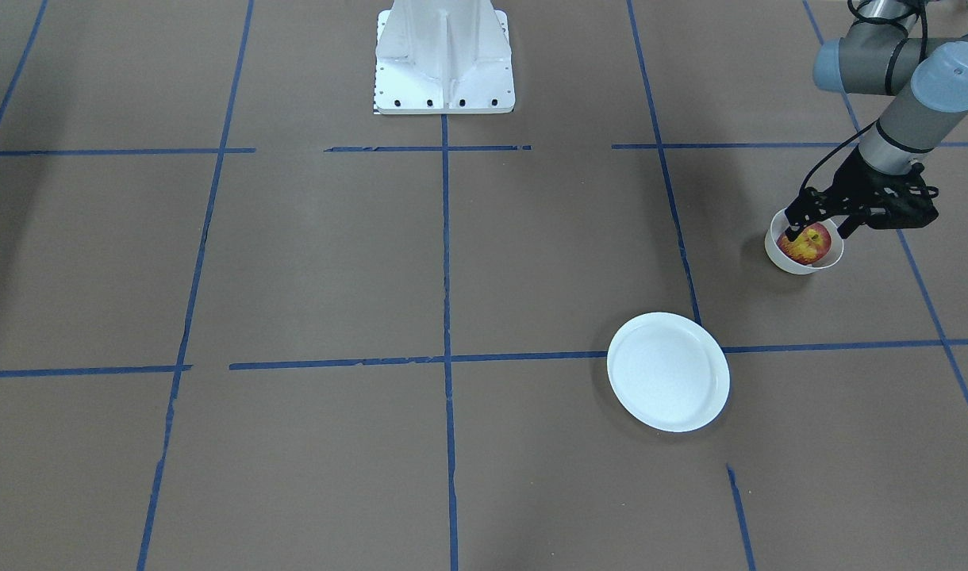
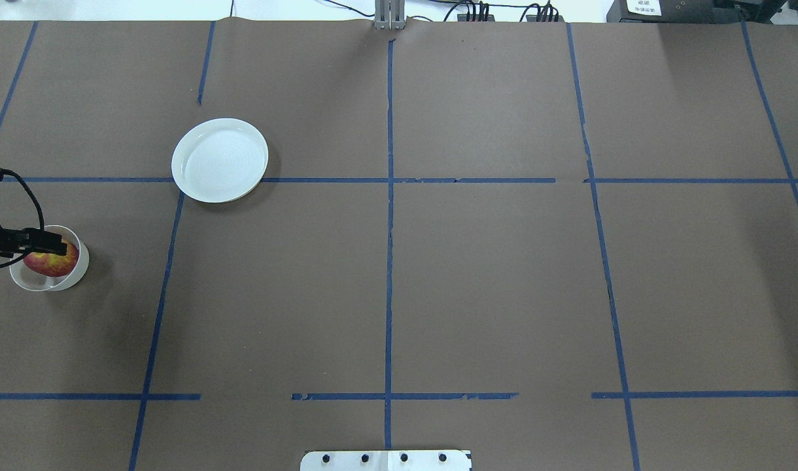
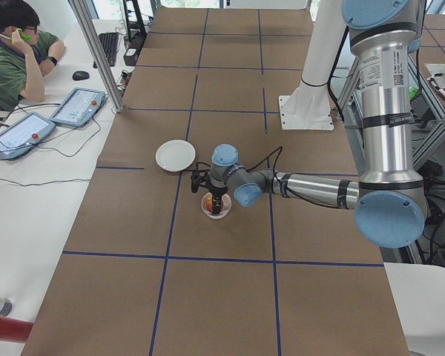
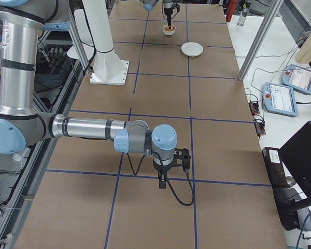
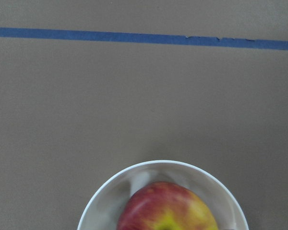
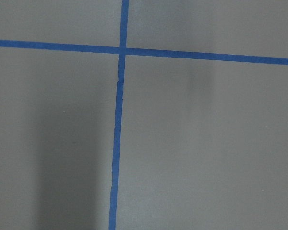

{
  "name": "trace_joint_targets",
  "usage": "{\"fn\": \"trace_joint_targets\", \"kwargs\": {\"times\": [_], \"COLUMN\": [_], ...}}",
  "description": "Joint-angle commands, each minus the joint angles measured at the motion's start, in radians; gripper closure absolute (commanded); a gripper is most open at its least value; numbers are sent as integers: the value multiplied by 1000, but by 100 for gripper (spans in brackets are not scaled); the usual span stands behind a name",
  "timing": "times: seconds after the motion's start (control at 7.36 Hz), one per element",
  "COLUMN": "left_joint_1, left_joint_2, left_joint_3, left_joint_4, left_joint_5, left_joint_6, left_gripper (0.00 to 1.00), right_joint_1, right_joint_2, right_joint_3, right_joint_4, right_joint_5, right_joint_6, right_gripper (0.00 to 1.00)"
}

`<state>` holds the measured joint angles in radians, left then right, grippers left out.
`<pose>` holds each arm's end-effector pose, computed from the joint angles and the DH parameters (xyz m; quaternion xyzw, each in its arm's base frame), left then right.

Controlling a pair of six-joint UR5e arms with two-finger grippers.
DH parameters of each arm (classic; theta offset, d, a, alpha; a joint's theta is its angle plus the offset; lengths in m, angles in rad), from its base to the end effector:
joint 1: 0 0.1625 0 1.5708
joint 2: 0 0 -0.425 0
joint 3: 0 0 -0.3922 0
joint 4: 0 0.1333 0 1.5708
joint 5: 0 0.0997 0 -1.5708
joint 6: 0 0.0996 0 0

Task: Move apple from plate to bowl
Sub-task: 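Open the left gripper and withdraw it from the bowl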

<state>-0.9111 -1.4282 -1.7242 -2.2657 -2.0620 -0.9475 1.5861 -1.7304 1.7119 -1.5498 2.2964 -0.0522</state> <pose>0.2165 -0.4200 0.5811 0.0684 0.3997 -0.0474 0.9129 0.0737 -0.4234 0.6636 0.0131 -0.3547 -0.0177 0.9347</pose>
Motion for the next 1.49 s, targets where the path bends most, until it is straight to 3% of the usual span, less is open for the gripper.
{"fn": "trace_joint_targets", "kwargs": {"times": [0.0,0.27,0.41,0.81,1.22,1.36], "left_joint_1": [-3,-23,-84,-392,-631,-685], "left_joint_2": [2,66,80,39,-76,-116], "left_joint_3": [-5,-47,-49,-86,-68,-57], "left_joint_4": [-2,11,17,384,755,829], "left_joint_5": [-7,-47,-128,-159,-156,-159], "left_joint_6": [15,205,311,822,1195,1211], "left_gripper": [1,2,2,2,0,0], "right_joint_1": [0,2,0,0,0,0], "right_joint_2": [0,0,0,0,-1,0], "right_joint_3": [0,0,0,0,0,0], "right_joint_4": [1,1,1,1,1,1], "right_joint_5": [0,0,0,0,0,0], "right_joint_6": [0,0,0,0,0,0], "right_gripper": [0,0,0,0,0,0]}}
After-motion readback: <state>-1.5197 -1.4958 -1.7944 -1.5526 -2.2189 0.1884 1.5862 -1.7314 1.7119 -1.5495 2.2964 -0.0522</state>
